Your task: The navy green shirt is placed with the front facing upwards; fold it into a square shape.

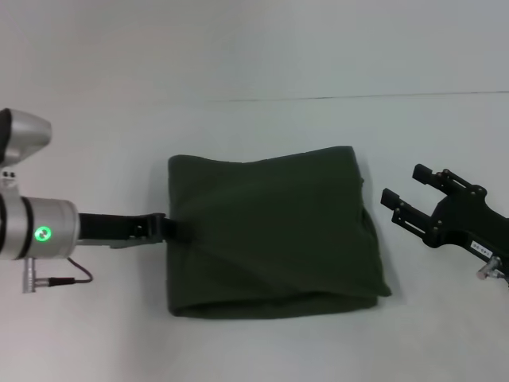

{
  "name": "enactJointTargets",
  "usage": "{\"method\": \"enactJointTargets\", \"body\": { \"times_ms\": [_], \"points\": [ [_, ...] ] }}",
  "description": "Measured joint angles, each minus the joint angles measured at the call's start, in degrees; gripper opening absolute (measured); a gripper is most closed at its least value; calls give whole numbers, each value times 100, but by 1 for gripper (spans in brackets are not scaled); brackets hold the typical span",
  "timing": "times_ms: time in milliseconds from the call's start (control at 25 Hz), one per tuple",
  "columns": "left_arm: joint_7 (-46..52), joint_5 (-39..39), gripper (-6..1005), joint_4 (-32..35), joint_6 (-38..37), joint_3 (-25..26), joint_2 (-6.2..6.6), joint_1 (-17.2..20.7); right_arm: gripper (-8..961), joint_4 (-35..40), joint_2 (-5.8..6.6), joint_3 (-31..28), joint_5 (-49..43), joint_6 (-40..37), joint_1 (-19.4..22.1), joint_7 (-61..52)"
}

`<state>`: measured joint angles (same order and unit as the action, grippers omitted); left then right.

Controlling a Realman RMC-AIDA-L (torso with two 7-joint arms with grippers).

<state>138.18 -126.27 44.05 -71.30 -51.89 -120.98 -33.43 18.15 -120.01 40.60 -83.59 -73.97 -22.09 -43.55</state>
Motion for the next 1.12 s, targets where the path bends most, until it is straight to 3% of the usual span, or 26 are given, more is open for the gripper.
{"method": "enactJointTargets", "body": {
  "times_ms": [520, 1120],
  "points": [
    [-479, -599, 156, 175, -280, 918, 143, 62, 748, -198, -4, 3, -10, 196, -286, 8],
    [-906, -584, 244, 188, -279, 1117, 207, 35, 747, -268, -5, 76, -34, 259, -471, 7]
  ]
}}
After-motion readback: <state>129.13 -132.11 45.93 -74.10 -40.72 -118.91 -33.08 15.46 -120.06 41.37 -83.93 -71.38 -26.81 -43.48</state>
